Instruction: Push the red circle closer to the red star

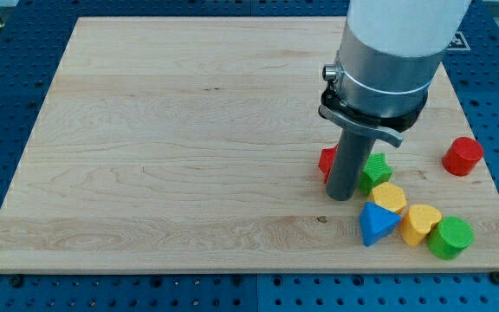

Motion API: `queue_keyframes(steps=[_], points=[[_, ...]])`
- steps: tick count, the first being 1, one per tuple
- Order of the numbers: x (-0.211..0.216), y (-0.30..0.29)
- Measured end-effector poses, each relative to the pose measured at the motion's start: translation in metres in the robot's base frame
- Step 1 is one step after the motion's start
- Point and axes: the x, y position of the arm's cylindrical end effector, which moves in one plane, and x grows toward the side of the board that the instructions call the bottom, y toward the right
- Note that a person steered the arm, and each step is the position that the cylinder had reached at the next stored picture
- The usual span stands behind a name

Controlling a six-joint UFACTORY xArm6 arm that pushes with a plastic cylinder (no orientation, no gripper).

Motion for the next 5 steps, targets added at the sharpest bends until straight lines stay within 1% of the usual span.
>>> queue_keyframes(steps=[1,3,4,5], points=[[-0.007,0.000],[-0.043,-0.001],[-0.044,-0.041],[-0.079,-0.104]])
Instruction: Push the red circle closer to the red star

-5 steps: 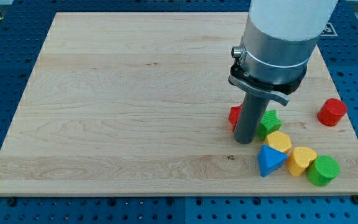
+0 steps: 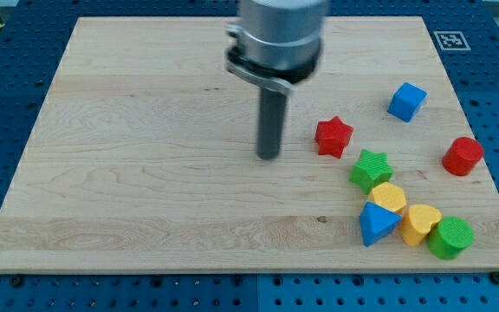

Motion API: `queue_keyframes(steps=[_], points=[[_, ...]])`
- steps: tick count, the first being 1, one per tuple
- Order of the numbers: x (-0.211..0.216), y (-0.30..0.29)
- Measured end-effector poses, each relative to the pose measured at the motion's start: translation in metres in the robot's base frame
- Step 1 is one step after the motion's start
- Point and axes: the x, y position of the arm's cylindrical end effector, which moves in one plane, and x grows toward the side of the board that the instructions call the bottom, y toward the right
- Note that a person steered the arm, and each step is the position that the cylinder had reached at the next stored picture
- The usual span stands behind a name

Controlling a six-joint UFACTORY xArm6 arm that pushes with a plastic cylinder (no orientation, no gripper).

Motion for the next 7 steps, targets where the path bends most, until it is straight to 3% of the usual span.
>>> queue_keyframes(steps=[1,2,3,4,5,6,7], points=[[-0.083,0.003],[-0.145,0.054],[-0.162,0.148],[-0.121,0.264],[-0.061,0.340],[-0.036,0.345],[0.017,0.345]])
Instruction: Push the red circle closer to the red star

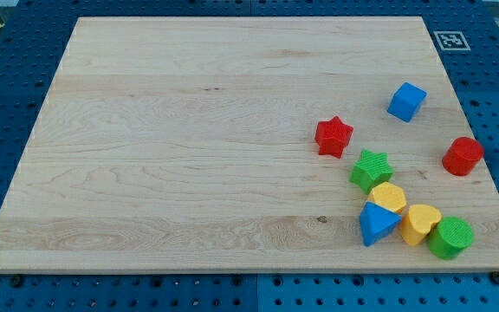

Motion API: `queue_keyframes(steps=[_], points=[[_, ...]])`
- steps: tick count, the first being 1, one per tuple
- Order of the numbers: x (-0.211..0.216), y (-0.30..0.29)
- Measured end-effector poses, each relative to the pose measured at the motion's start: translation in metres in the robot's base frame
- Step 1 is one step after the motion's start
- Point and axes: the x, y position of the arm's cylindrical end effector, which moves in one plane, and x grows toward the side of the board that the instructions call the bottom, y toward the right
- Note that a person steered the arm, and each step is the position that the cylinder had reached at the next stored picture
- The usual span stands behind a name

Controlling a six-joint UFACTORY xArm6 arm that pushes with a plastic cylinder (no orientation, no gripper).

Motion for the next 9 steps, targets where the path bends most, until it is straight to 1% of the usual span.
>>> queue_keyframes(steps=[1,2,3,6,9], points=[[0.022,0.000],[0.022,-0.004],[0.023,-0.025],[0.017,-0.111],[-0.012,-0.206]])
